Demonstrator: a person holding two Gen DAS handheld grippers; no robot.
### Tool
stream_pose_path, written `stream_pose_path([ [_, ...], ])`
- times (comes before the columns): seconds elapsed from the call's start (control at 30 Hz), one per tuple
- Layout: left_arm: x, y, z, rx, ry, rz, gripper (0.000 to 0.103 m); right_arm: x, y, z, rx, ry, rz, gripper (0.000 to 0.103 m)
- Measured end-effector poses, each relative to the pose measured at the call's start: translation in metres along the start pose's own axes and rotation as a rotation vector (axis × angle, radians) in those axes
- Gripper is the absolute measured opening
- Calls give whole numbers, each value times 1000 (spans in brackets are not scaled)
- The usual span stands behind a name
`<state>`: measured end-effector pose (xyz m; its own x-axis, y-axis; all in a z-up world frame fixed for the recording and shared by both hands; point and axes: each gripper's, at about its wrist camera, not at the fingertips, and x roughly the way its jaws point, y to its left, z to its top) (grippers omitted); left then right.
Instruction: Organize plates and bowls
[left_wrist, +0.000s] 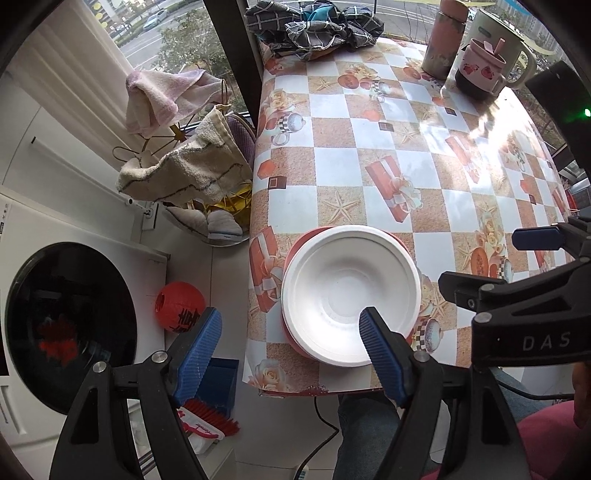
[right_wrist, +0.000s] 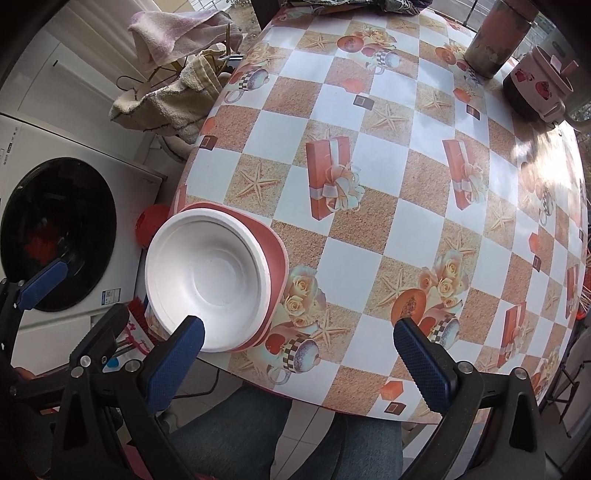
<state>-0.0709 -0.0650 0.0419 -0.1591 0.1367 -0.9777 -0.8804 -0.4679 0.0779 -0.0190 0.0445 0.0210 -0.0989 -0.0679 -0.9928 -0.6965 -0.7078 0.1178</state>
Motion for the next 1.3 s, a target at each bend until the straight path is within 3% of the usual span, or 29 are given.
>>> stream_pose_path([
  [0.97,21,6,4,-16,95,1,81,8,-4,4,-2,27,-3,103],
  [1.3,21,11,5,-44,83,-48,83,12,-6,4,0,31,-1,103],
])
